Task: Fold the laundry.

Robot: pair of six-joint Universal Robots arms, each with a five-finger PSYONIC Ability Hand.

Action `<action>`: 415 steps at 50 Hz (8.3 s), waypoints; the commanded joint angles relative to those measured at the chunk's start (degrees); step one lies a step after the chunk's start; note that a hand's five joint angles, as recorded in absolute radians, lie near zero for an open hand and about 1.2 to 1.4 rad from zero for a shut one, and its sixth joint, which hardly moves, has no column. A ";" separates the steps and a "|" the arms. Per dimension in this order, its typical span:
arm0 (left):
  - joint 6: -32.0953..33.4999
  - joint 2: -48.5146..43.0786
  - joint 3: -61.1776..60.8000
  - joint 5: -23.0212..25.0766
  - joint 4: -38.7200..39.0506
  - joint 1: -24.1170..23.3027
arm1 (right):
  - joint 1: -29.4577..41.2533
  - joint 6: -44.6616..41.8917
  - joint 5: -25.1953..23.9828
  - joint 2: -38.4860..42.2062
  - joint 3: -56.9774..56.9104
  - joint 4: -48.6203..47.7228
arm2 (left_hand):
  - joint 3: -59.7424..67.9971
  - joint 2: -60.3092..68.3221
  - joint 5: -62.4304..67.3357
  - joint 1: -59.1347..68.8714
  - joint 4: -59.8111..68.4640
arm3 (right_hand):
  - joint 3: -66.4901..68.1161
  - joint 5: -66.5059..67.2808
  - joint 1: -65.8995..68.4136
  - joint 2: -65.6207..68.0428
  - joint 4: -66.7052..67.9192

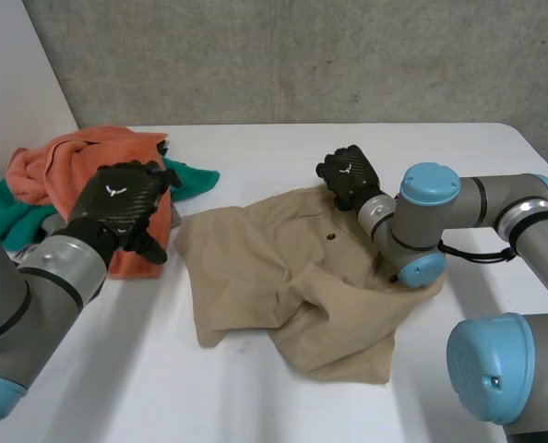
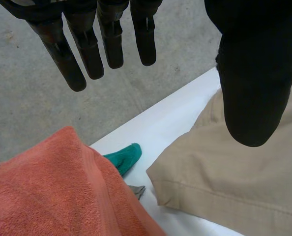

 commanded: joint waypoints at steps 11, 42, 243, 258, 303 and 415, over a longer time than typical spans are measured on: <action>-0.38 -1.38 1.92 1.79 2.90 2.07 | -1.65 2.21 3.59 -18.98 14.98 -0.92 | -1.35 -1.21 -0.05 -2.31 -0.63 | 20.91 21.64 20.95 19.50 20.96; -0.12 -36.28 39.36 2.24 -6.50 -4.44 | -9.03 16.20 -18.22 -76.69 72.50 -16.12 | 58.34 58.48 59.65 57.38 59.07 | 20.91 21.64 20.95 19.50 20.96; 25.46 -1.90 5.08 -1.02 -44.31 -6.37 | -9.47 -27.06 -0.36 -62.78 84.09 32.49 | 25.97 26.12 27.28 25.01 26.70 | 20.91 21.64 20.95 19.50 20.96; 21.77 -10.59 13.25 1.08 -13.12 -6.72 | -9.21 -17.38 -3.35 -62.69 86.11 22.29 | -1.73 -1.59 -0.43 -2.69 -1.01 | 20.91 21.64 20.95 19.50 20.96; 33.65 -25.39 23.37 -15.69 -17.30 -6.80 | -7.10 -10.27 -4.23 -63.57 86.46 16.66 | -4.29 -4.15 -2.99 -5.26 -3.57 | 20.91 21.64 20.95 19.50 20.96; 7.09 -16.59 12.39 -4.18 12.22 -11.38 | -13.16 8.11 6.40 -50.73 79.69 -4.43 | -11.66 -11.52 -10.35 -12.62 -10.93 | 20.91 21.63 20.95 19.50 20.95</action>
